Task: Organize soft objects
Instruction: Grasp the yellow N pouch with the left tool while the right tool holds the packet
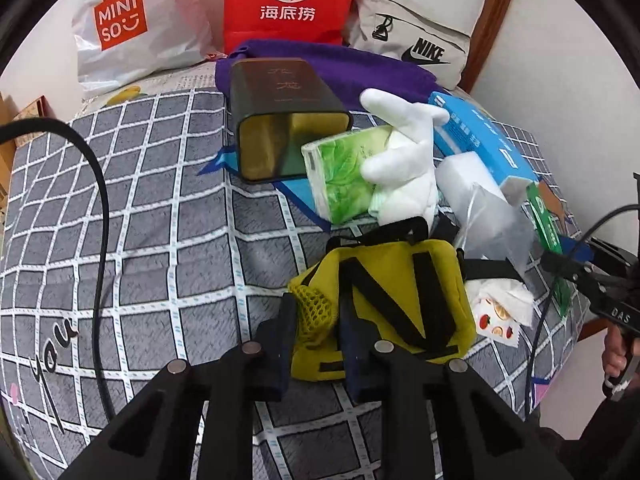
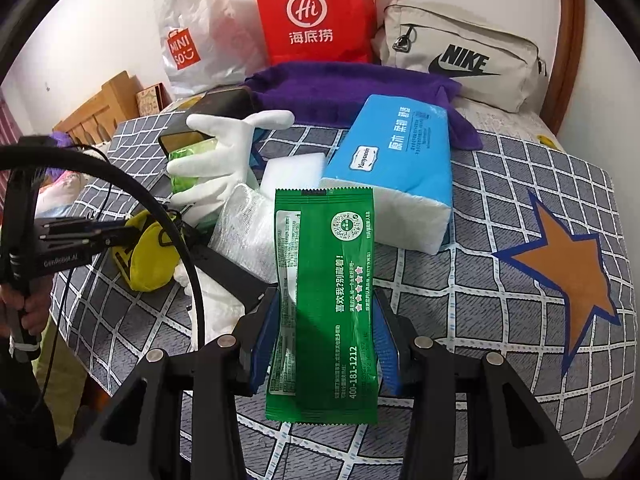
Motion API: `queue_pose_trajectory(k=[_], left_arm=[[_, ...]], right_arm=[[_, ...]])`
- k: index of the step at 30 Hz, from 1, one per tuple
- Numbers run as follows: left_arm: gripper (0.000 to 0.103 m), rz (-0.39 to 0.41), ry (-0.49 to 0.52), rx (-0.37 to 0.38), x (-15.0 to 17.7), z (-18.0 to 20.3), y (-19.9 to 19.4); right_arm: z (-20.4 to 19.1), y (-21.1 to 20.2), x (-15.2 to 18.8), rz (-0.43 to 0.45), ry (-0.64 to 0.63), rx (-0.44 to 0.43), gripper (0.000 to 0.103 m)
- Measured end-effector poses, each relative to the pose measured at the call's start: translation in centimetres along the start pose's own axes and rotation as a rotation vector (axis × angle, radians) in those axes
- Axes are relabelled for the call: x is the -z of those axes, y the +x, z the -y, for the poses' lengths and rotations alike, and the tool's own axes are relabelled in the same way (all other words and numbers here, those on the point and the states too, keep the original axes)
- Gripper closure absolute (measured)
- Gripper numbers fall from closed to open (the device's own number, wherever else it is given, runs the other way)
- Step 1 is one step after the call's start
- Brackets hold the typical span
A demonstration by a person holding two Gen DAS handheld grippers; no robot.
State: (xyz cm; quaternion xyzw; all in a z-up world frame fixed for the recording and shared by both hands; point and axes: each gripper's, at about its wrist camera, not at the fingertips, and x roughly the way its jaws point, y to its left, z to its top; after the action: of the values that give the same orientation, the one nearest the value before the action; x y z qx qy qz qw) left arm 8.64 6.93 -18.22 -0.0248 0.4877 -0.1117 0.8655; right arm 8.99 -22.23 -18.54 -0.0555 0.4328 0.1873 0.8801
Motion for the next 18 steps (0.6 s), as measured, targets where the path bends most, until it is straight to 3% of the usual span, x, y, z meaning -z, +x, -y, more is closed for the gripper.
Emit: queue_pose_trajectory(k=[18], left_arm=[[0.084,0.083,-0.038,0.023,-4.3,-1.1,-4.8]], right_arm=[[0.8,-3.1,-3.7,0.059,-0.009,-0.015,0.059]])
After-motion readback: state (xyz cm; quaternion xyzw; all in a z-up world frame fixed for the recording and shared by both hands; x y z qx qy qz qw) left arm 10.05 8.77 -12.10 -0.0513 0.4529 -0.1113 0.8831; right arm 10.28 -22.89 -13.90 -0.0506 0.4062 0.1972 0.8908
